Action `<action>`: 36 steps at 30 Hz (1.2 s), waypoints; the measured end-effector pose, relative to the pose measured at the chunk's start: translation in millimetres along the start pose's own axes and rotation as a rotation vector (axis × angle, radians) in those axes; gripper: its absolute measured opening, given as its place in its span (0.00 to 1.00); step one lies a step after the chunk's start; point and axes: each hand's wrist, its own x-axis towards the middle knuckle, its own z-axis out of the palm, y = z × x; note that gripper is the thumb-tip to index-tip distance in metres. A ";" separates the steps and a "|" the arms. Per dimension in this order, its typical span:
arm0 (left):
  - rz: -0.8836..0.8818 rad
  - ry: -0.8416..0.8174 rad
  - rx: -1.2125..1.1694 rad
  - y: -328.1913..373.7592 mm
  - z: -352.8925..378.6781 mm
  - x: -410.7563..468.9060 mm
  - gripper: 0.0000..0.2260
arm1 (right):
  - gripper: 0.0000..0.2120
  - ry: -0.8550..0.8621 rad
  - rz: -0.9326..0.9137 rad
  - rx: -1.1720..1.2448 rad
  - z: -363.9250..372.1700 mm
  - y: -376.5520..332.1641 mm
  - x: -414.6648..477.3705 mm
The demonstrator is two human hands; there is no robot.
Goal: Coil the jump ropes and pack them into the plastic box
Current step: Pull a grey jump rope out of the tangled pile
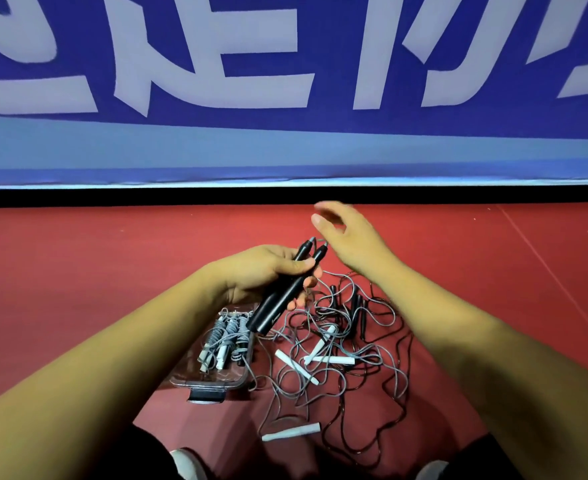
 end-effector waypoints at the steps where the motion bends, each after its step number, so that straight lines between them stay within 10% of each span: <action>1: -0.001 -0.013 0.003 0.6 -0.4 -1.3 0.06 | 0.13 -0.094 -0.014 0.052 -1.6 -4.3 -2.2; 6: -0.024 -0.051 -0.047 2.3 -6.6 -7.0 0.06 | 0.27 -0.171 -0.045 0.041 -9.9 -15.0 -5.2; 26: 0.006 -0.104 -0.104 15.0 -7.4 -20.6 0.10 | 0.14 -0.068 -0.005 0.432 -39.1 -10.2 2.9; 36: 0.398 0.371 -0.345 33.3 -6.4 -15.2 0.02 | 0.13 -0.227 0.139 0.468 -31.5 0.9 2.7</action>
